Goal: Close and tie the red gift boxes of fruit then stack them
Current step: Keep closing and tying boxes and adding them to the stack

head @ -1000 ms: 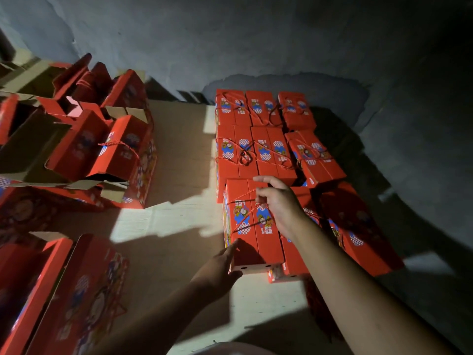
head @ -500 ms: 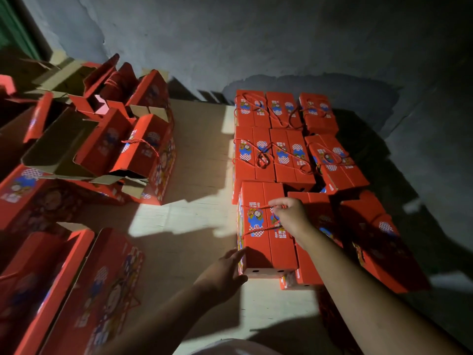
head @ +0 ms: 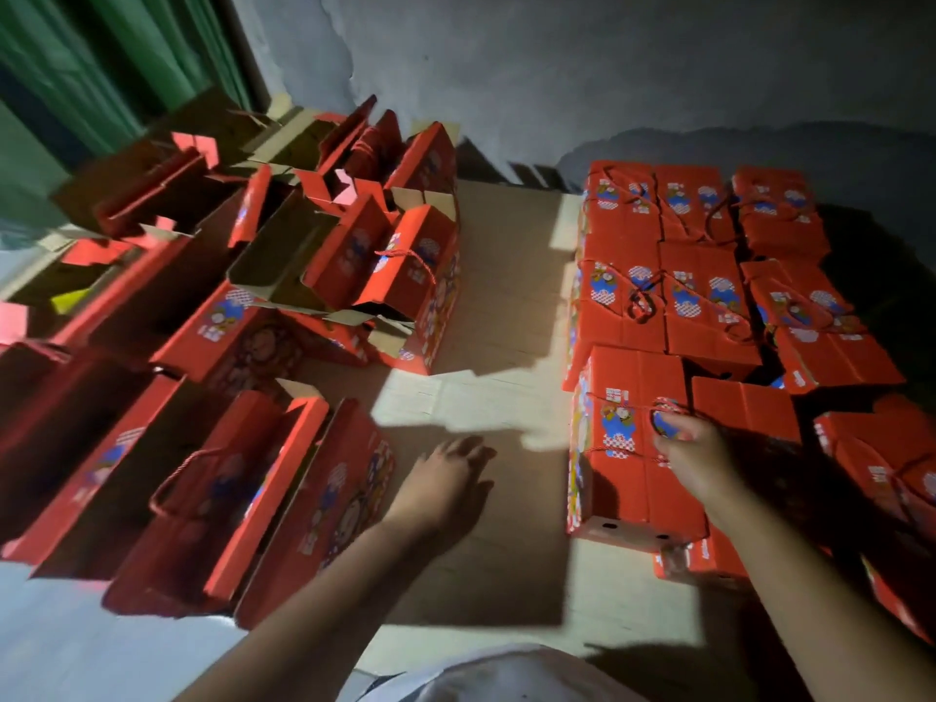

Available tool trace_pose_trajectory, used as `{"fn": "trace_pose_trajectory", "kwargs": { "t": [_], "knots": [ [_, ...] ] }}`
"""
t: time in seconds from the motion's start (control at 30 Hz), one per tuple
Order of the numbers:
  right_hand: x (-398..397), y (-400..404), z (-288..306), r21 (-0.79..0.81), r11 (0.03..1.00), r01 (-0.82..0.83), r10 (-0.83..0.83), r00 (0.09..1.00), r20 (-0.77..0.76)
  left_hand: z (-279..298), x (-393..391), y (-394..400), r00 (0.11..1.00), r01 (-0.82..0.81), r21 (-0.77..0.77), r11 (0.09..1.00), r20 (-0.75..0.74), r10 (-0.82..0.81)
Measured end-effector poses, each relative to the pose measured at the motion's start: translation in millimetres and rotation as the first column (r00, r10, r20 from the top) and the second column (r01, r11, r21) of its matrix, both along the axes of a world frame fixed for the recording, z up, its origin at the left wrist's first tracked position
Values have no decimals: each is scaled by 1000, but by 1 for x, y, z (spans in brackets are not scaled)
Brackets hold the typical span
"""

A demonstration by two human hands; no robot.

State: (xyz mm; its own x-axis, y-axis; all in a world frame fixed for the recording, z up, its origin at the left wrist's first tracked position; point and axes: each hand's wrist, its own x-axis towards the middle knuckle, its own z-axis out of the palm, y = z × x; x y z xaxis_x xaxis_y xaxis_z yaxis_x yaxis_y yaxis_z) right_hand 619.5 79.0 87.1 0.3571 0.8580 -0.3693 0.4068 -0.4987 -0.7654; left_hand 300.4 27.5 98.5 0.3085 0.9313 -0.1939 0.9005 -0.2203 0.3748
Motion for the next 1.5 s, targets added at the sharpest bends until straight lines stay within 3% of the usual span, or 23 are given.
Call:
{"fn": "trace_pose_trajectory", "kwargs": {
  "t": [0.1, 0.23, 0.4, 0.53, 0.73, 1.0, 1.2, 1.37, 1.5],
  "knots": [
    [6, -10, -4, 57, 998, 12, -17, 996, 84, 14, -39, -6, 978, -167, 110, 980, -108, 179],
    [11, -24, -5, 109, 994, -8, -15, 978, 210, 19, -80, -18, 869, -421, 189, 887, -197, 454],
    [2, -37, -12, 166, 986, -9, -15, 990, 140, 7, -104, -25, 736, -667, 95, 739, -71, 673],
    [-6, -44, -13, 180, 984, 8, -22, 997, 77, 4, -109, -24, 706, -703, 115, 702, 0, 708],
    [-9, -51, -11, 231, 973, 13, -25, 998, 50, 2, -97, -27, 773, -629, 127, 767, -7, 635],
    [-18, -54, 3, 250, 968, 21, -28, 999, 22, 4, -62, -53, 911, -401, 211, 891, -9, 412],
    [-40, -58, 10, 258, 966, -28, 35, 999, -23, -6, -40, -70, 974, -178, 104, 978, -120, 190],
    [-60, -65, 14, 231, 958, -171, 196, 977, -88, 1, -18, -85, 999, 20, 43, 999, -50, -17],
    [-73, -71, 10, 127, 915, -383, 395, 914, -87, -1, -4, -99, 978, 153, -22, 988, -138, -154]
  ]
}}
